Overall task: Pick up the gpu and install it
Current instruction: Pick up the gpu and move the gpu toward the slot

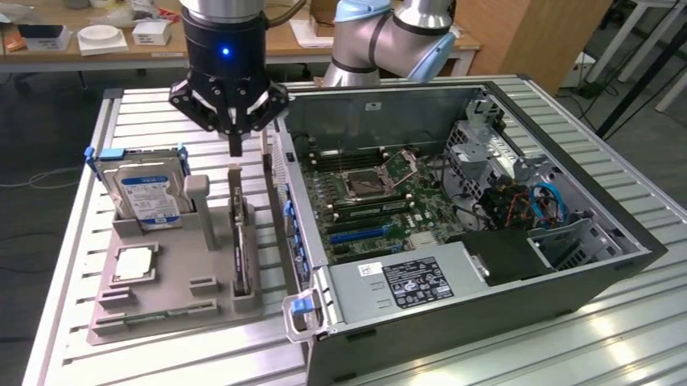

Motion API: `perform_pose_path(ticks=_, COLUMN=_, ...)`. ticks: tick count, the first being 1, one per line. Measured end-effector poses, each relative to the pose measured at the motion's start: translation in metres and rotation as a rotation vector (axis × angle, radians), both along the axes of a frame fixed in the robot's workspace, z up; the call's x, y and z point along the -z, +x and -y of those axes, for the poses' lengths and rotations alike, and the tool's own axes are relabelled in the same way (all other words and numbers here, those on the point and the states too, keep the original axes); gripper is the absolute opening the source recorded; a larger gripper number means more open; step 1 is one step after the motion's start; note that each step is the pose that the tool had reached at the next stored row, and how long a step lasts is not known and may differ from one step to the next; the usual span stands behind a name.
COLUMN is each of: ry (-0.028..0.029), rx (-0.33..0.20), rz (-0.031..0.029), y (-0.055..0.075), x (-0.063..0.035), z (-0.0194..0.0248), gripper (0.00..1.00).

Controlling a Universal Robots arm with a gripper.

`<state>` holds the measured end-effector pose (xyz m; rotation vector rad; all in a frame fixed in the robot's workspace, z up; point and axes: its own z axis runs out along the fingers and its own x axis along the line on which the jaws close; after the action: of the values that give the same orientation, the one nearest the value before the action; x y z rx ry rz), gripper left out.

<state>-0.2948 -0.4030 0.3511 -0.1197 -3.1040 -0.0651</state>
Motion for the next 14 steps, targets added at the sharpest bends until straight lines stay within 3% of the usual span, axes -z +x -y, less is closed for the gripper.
perform_pose_path(ticks=6, ry=0.0001, rx=0.001, rz=0.0000, y=0.000, x=0.0006, z=0.0098, gripper=0.11)
perform_pose_path(ticks=14, ry=0.0001, rx=0.002, rz=0.0001, y=0.000, x=0.0020, z=0.0264, gripper=0.11)
